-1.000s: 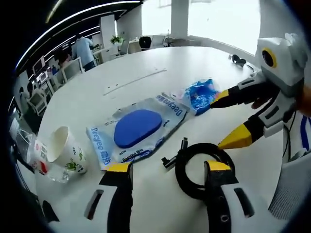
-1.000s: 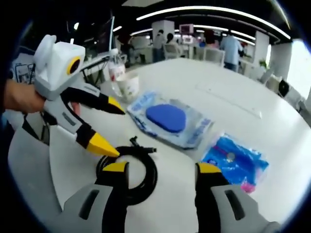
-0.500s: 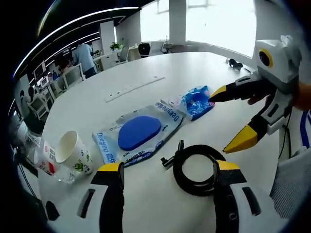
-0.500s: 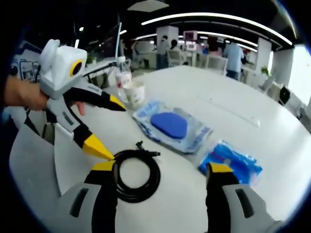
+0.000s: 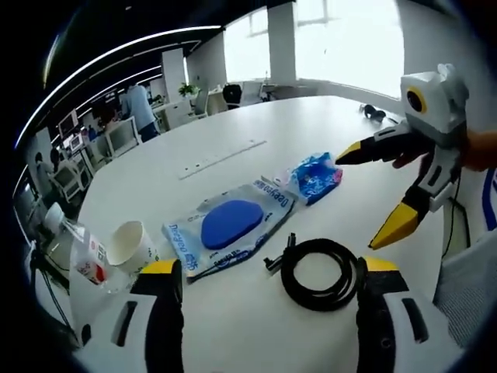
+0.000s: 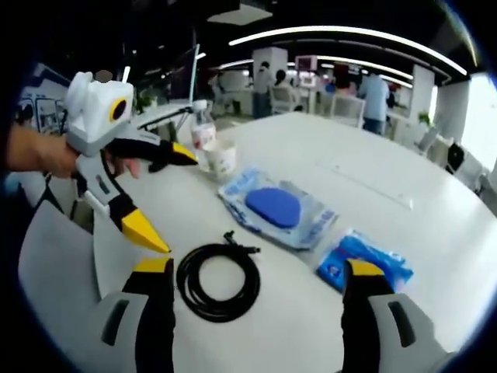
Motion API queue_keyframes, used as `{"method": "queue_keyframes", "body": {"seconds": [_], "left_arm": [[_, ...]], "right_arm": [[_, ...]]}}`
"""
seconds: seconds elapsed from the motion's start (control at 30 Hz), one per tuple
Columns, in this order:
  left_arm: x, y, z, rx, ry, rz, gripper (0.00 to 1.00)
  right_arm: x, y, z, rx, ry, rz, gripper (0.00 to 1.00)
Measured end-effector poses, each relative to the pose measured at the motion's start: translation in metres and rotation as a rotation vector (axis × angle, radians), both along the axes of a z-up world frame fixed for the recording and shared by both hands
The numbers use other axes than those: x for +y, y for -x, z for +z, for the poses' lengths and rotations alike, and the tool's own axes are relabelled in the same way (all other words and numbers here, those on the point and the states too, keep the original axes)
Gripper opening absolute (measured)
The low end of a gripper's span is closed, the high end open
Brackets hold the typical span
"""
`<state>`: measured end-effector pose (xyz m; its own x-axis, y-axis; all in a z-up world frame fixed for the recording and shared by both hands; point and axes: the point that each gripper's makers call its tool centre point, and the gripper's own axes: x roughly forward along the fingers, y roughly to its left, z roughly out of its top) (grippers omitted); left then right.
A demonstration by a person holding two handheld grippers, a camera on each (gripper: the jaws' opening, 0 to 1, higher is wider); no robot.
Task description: Arrange the tabletop items into an orderly group along one side of the table until the central work area is clear of visible clutter.
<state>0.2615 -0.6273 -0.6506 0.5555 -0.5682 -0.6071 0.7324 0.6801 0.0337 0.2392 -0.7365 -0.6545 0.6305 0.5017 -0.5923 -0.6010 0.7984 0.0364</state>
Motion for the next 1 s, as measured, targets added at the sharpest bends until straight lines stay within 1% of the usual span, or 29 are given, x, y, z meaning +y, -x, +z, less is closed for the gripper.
{"method": "queue_keyframes", "body": {"seconds": [0.07,0.1,0.23,0.43,0.6,0.7,1.0], "left_arm": [[0.003,0.001,0.001,0.001,0.001,0.007,0.96],[0.006,0.000,0.003,-0.013,-0.003,0.013,0.98],[0.013,0.003,0.009,-0.026,0.000,0.029,0.98],[0.025,0.008,0.018,-0.038,0.014,0.057,0.98],[0.035,0.011,0.023,-0.048,0.020,0.076,0.98],[0.039,0.013,0.026,-0.051,0.034,0.093,0.98],[0.045,0.024,0.028,-0.060,0.039,0.104,0.98]], "right_arm": [[0.002,0.003,0.001,0.012,-0.029,-0.002,0.89],[0.001,0.003,0.001,0.012,-0.026,-0.004,0.89],[0.001,0.007,0.005,0.005,-0.045,-0.006,0.95],[-0.001,0.010,0.013,-0.009,-0.046,-0.006,1.00],[0.000,0.012,0.018,-0.022,-0.050,-0.008,1.00],[0.001,0.015,0.021,-0.031,-0.051,-0.012,1.00],[-0.002,0.027,0.030,-0.061,-0.033,-0.014,1.00]]}}
